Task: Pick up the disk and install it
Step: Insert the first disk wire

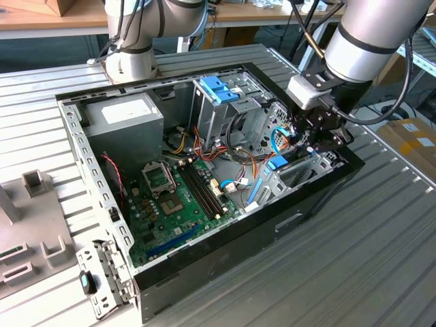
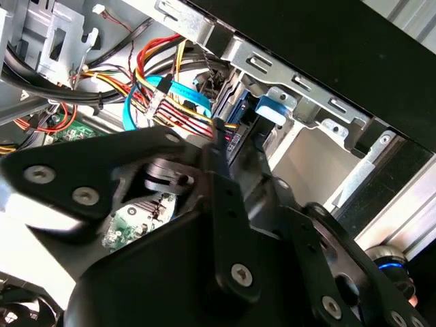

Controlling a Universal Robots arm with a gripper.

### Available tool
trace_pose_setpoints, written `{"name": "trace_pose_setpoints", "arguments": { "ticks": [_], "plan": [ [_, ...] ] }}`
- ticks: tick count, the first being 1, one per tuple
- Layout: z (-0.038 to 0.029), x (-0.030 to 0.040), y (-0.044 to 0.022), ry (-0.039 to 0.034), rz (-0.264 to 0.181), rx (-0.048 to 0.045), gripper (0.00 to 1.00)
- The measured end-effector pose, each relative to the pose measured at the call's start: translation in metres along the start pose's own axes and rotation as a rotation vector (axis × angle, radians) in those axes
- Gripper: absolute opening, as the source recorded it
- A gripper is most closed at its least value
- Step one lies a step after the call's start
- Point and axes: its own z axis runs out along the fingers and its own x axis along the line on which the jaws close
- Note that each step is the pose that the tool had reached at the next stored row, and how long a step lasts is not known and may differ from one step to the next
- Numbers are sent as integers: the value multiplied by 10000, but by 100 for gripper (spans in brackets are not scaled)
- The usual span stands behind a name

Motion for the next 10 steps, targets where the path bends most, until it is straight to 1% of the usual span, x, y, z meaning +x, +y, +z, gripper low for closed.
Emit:
{"name": "trace_pose_setpoints", "arguments": {
  "ticks": [3,4,7,9,10],
  "plan": [
    [-3,0,0,2,0,0,36],
    [-17,-1,-2,4,0,1,36],
    [-81,-3,-7,1,0,1,36],
    [-146,-6,-13,1,0,0,36],
    [-157,-8,-14,1,0,0,36]
  ]
}}
